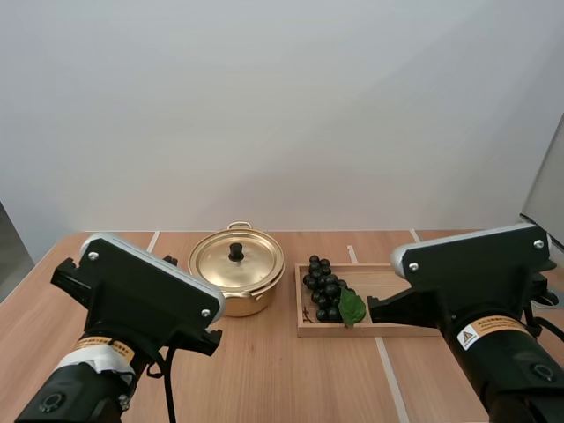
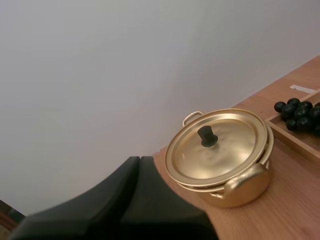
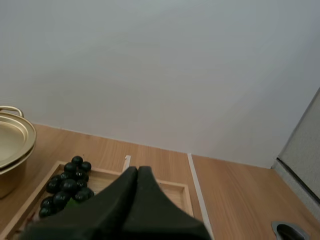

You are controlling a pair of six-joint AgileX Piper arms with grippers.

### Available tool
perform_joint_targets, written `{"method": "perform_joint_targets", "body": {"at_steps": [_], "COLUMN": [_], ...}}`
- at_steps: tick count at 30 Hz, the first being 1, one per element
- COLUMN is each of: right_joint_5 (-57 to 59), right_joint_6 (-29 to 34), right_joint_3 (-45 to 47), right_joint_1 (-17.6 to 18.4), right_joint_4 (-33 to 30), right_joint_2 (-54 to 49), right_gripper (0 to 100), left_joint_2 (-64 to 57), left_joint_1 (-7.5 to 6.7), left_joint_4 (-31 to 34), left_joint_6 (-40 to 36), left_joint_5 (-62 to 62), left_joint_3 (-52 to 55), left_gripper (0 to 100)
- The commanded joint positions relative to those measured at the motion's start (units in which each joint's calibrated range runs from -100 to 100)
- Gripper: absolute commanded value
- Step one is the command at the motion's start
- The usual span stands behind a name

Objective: Open the pot, put the pineapple inside, and close it

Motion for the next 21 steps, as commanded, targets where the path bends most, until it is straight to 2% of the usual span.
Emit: {"method": "perform_joint_targets", "body": {"at_steps": [1,4,12,21], "right_joint_5": [1.2,3.5,10.7,6.9], "right_joint_6": [-0.5,-0.5,-0.5,-0.5], "right_joint_3": [2.2,4.1,7.5,10.4], "right_joint_1": [-0.1,-0.3,-0.6,-0.6], "right_joint_4": [-0.4,-0.4,-0.4,0.8], "right_joint_2": [-0.5,-0.5,-0.5,-0.5], "right_gripper": [0,0,0,0], "left_joint_2": [-0.2,-0.2,-0.2,-0.2], "left_joint_1": [0.08,0.08,0.08,0.08], "left_joint_4": [0.2,0.0,0.0,-0.9], "left_joint_6": [-0.6,-3.4,-8.4,-8.7], "left_joint_5": [6.3,10.7,10.9,9.6], "left_joint_3": [0.3,0.9,2.7,3.1], "left_gripper": [0,0,0,0]}}
